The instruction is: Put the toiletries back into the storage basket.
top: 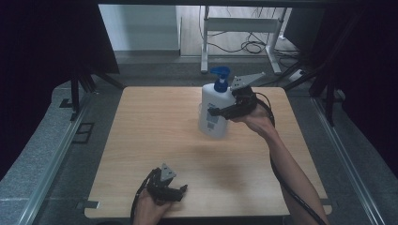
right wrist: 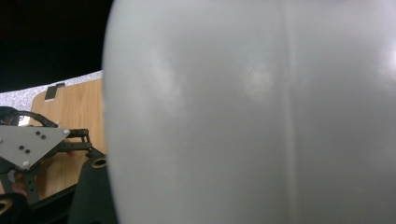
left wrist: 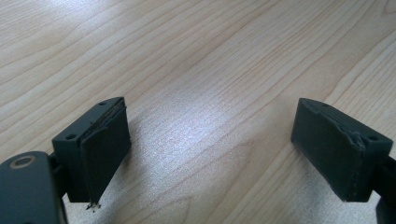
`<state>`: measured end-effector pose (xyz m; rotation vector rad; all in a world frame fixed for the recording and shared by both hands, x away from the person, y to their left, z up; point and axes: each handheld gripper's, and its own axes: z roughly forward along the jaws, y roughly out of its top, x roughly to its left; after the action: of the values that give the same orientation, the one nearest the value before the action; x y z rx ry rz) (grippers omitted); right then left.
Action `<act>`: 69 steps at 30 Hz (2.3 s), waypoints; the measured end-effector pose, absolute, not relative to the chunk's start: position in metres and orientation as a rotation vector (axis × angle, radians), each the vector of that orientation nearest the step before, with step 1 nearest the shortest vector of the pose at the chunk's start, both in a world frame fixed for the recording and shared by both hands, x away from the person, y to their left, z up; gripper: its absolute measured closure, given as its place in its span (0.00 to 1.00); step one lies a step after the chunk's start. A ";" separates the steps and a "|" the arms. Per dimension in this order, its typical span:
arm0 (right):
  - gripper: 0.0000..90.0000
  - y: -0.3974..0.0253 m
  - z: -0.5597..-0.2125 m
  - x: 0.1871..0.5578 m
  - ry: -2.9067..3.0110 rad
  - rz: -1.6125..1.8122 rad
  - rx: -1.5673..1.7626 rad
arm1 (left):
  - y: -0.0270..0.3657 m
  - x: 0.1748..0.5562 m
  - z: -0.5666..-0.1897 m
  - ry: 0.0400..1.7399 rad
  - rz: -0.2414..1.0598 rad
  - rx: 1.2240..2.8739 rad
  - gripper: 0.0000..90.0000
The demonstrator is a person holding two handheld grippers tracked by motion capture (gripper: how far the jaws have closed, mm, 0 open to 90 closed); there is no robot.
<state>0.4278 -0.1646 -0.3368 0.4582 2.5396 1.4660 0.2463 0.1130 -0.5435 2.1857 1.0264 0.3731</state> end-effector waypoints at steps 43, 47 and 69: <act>0.41 -0.173 -0.333 0.501 2.518 1.384 0.537 | 0.113 0.246 -0.543 1.029 0.372 2.186 0.12; 0.41 -0.171 -0.337 0.504 2.520 1.378 0.541 | 0.113 0.246 -0.543 1.028 0.372 2.187 0.12; 0.41 -0.164 -0.374 0.523 2.561 1.349 0.538 | 0.113 0.246 -0.544 1.029 0.371 2.185 0.12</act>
<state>0.5232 -0.1642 -0.3742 0.5382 2.5613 1.3493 0.2462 0.1130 -0.5436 2.1850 1.0288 0.3708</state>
